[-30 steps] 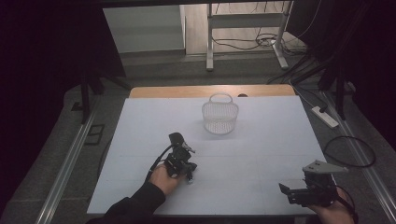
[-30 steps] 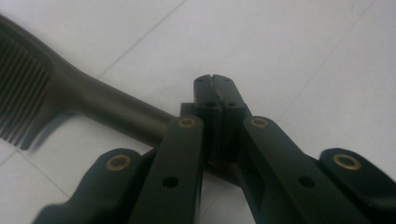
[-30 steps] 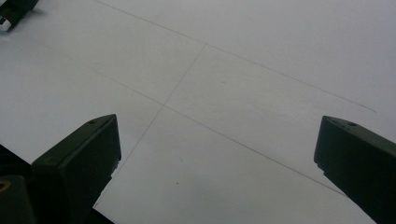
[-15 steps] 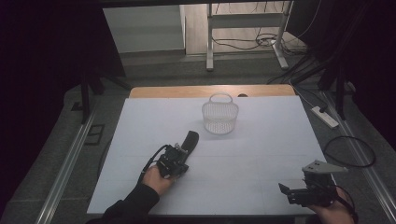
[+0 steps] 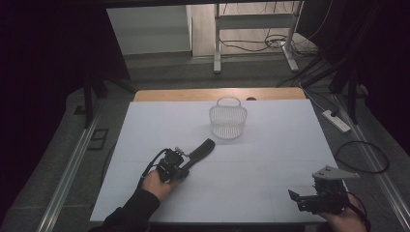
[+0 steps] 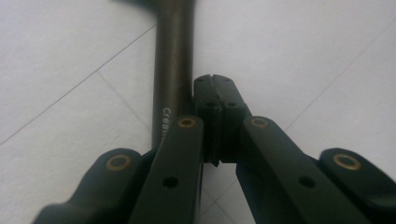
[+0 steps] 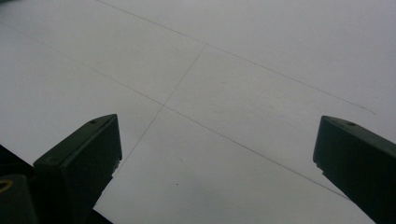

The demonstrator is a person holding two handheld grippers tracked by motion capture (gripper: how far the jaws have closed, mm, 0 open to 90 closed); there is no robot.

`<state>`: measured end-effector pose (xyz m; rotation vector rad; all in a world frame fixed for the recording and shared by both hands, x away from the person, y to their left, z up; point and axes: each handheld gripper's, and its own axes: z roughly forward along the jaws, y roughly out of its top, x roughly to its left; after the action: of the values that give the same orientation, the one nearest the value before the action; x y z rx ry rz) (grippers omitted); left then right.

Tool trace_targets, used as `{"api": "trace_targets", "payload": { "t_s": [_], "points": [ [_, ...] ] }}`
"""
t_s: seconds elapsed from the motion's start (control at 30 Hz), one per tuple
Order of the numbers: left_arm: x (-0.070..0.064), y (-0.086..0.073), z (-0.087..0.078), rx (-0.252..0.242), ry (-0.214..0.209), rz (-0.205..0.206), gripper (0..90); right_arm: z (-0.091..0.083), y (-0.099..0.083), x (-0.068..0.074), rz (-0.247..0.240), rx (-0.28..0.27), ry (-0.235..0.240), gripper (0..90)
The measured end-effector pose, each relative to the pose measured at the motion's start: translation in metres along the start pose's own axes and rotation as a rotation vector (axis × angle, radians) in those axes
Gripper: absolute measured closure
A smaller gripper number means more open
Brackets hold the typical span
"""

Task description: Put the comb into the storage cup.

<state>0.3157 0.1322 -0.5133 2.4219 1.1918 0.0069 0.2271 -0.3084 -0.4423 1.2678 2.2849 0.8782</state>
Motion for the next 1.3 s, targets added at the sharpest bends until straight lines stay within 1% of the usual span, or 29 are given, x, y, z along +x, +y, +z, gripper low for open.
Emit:
{"api": "trace_targets", "payload": {
  "t_s": [0.07, 0.17, 0.3, 0.37, 0.5, 0.6, 0.83, 0.9, 1.03, 1.07, 1.17, 1.27, 1.3],
  "points": [
    [0.000, 0.000, -0.001, -0.003, -0.011, 0.001, 88.8, 0.000, 0.000, 0.000, 0.001, 0.001, 0.000, 1.5],
    [-0.002, 0.002, -0.006, -0.028, -0.031, 0.009, 88.8, 0.000, 0.000, 0.000, 0.000, 0.001, 0.000, 1.6],
    [-0.006, 0.003, -0.014, -0.058, -0.033, 0.031, 88.7, 0.000, 0.000, 0.000, 0.000, 0.001, -0.001, 1.6],
    [-0.007, 0.003, -0.017, -0.068, -0.036, 0.041, 86.5, 0.000, 0.000, 0.000, 0.000, 0.002, -0.002, 1.6],
    [-0.005, 0.003, -0.022, -0.083, -0.037, 0.034, 81.1, 0.000, 0.000, 0.000, 0.001, 0.002, -0.004, 1.7],
    [-0.003, 0.003, -0.026, -0.100, -0.034, 0.025, 74.6, 0.000, 0.000, 0.000, 0.000, 0.001, -0.004, 1.7],
    [0.002, 0.003, -0.033, -0.128, -0.012, 0.009, 54.3, 0.000, 0.000, 0.000, 0.000, 0.002, -0.004, 1.7],
    [0.004, 0.002, -0.034, -0.133, -0.004, 0.005, 45.7, 0.000, 0.000, 0.000, 0.000, 0.002, -0.005, 1.7],
    [0.009, 0.002, -0.037, -0.144, 0.018, -0.005, 32.5, 0.000, 0.000, 0.000, 0.000, 0.003, -0.004, 1.7],
    [0.010, 0.002, -0.037, -0.145, 0.018, -0.011, 27.7, 0.000, 0.000, 0.000, 0.000, 0.003, -0.004, 1.7],
    [0.015, 0.002, -0.039, -0.151, 0.008, -0.026, 18.8, 0.000, 0.000, 0.000, 0.000, 0.003, -0.004, 1.7],
    [0.018, 0.002, -0.039, -0.138, 0.006, -0.022, 7.3, 0.000, 0.000, 0.000, 0.000, 0.004, -0.003, 1.7],
    [0.019, 0.003, -0.039, -0.135, 0.008, -0.021, 6.2, 0.000, 0.000, 0.000, 0.000, 0.004, -0.004, 1.7]
  ]
}}
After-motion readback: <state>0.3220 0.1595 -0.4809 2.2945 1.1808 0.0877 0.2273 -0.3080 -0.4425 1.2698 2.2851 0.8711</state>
